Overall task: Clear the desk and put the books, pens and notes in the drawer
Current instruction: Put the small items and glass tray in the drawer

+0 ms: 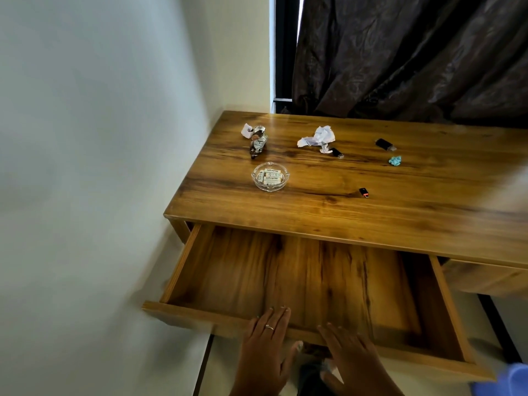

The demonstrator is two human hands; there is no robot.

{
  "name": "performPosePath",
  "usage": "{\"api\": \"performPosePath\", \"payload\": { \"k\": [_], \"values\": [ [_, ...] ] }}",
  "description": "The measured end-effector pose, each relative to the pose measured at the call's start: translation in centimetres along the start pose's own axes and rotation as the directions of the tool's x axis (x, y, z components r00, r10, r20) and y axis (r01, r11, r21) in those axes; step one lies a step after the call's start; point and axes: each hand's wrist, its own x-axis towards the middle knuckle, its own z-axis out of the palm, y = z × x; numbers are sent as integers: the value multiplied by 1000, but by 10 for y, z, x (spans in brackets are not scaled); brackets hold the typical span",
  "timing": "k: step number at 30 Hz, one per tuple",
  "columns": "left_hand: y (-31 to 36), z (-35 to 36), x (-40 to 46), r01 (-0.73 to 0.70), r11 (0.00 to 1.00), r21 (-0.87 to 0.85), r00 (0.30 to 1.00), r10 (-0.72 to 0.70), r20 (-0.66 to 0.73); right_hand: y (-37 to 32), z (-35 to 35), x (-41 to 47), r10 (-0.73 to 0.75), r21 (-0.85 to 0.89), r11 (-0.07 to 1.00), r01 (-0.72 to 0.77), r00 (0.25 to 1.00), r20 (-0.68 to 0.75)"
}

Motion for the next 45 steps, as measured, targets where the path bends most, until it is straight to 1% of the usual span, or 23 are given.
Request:
{"api": "performPosePath", "payload": {
  "k": [1, 3, 4, 5, 8, 14, 16, 18, 20, 22, 23, 27, 30, 32, 35, 37, 39, 42, 43, 45],
  "values": [
    [0, 1, 1, 4, 1000, -6, 1000, -4, -8, 1, -8, -3, -37, -16, 999, 37, 999, 30],
    [2, 1, 6, 13, 1000, -13, 999, -14, -36, 1, -17, 1, -73, 46, 996, 73, 997, 15],
    [5, -1, 11, 14, 1000, -21, 999, -15, -49, 3, -24, 2, -84, 100, 992, 76, 993, 80],
    [7, -3, 16, 16, 999, -29, 998, -18, -62, 5, -28, 6, -97, 143, 986, 82, 990, 106],
    [14, -8, 40, 43, 998, -36, 992, -47, -113, 16, -46, 18, -133, 242, 963, 115, 989, 59],
    [20, -26, 112, 100, 991, -89, 958, -120, -260, 40, -89, 59, -162, 261, 946, 194, 977, -140],
    [18, -36, 139, 116, 991, -73, 939, -133, -318, 45, -103, 75, -168, 310, 923, 227, 964, -205],
    [12, -48, 166, 128, 990, -61, 921, -142, -362, 47, -115, 94, -161, 403, 873, 275, 942, -294],
    [2, -59, 194, 161, 985, -64, 909, -173, -380, 46, -129, 115, -155, 459, 824, 334, 910, -384],
    [-12, -68, 220, 213, 972, -96, 905, -234, -356, 44, -142, 139, -150, 457, 806, 375, 878, -454],
    [-20, -71, 232, 242, 962, -123, 902, -270, -337, 42, -148, 152, -148, 452, 807, 380, 871, -468],
    [-62, -74, 274, 345, 923, -170, 890, -380, -254, 33, -173, 209, -129, 421, 838, 347, 876, -465],
    [-91, -73, 293, 365, 916, -167, 893, -395, -216, 23, -187, 246, -74, 428, 869, 250, 919, -388],
    [-100, -72, 298, 358, 924, -133, 893, -381, -240, 16, -194, 266, -47, 462, 863, 207, 941, -335],
    [-107, -69, 305, 333, 938, -93, 893, -346, -288, 7, -203, 291, -24, 521, 831, 196, 948, -319],
    [-109, -67, 306, 317, 944, -97, 894, -331, -303, 6, -210, 301, -51, 544, 812, 213, 954, -297],
    [-110, -67, 307, 308, 946, -104, 890, -325, -319, 4, -219, 307, -91, 544, 812, 210, 967, -238],
    [-110, -66, 307, 310, 945, -103, 886, -326, -331, -2, -226, 315, -89, 603, 777, 178, 981, -174],
    [-110, -66, 307, 314, 944, -106, 884, -331, -330, -5, -226, 318, -70, 587, 792, 167, 980, -185],
    [-110, -67, 306, 319, 942, -106, 883, -336, -328, -14, -222, 324, -3, 482, 866, 133, 965, -262]
  ]
}}
